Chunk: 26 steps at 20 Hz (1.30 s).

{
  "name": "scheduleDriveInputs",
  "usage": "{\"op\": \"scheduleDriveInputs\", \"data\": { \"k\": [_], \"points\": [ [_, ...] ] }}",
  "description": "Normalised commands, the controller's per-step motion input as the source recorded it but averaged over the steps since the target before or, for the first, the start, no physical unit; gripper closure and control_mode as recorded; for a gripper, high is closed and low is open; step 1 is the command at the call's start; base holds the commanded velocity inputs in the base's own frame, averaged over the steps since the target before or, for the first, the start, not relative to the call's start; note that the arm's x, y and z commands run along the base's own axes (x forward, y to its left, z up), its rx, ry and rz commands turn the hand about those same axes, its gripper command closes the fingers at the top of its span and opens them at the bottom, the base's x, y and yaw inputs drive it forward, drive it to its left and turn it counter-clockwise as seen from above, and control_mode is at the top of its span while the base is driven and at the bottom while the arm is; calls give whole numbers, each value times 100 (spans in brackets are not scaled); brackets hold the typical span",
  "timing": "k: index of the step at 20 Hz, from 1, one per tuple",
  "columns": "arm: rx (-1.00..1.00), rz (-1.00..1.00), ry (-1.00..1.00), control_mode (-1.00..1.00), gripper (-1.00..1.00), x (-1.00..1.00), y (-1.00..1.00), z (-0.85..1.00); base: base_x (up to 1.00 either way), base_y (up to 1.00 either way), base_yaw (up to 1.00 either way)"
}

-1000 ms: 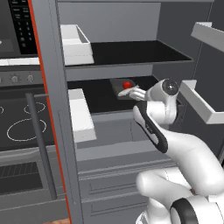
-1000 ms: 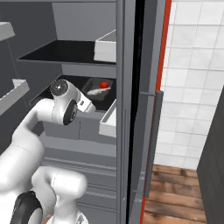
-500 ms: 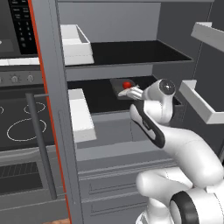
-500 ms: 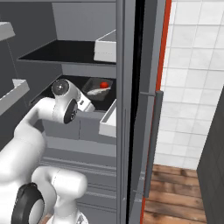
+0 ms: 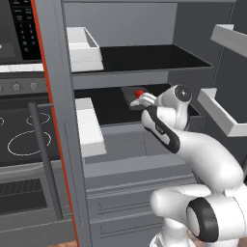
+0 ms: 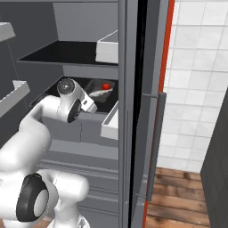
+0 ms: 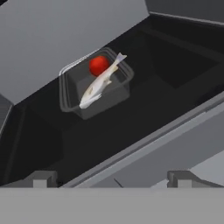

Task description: Place the tupperware containing the fish and tomato meal in the microwave. Close the microwave door and press the start button to reheat the meal.

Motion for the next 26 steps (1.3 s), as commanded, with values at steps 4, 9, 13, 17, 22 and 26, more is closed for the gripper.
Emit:
{"op": "scheduleDriveInputs", "data": {
  "k": [4,9,13,17,22,26],
  "points": [
    [5,0,0,-100,-100,25,0,0,0,0,0],
    [4,0,0,-100,-100,20,0,0,0,0,0],
    [0,0,0,-100,-100,17,0,-4,0,0,0],
    [0,0,0,-100,-100,21,0,-14,0,0,0],
    [0,0,0,-100,-100,9,0,-13,0,0,0],
    [0,0,0,-100,-100,14,0,-10,0,0,0]
  ]
}}
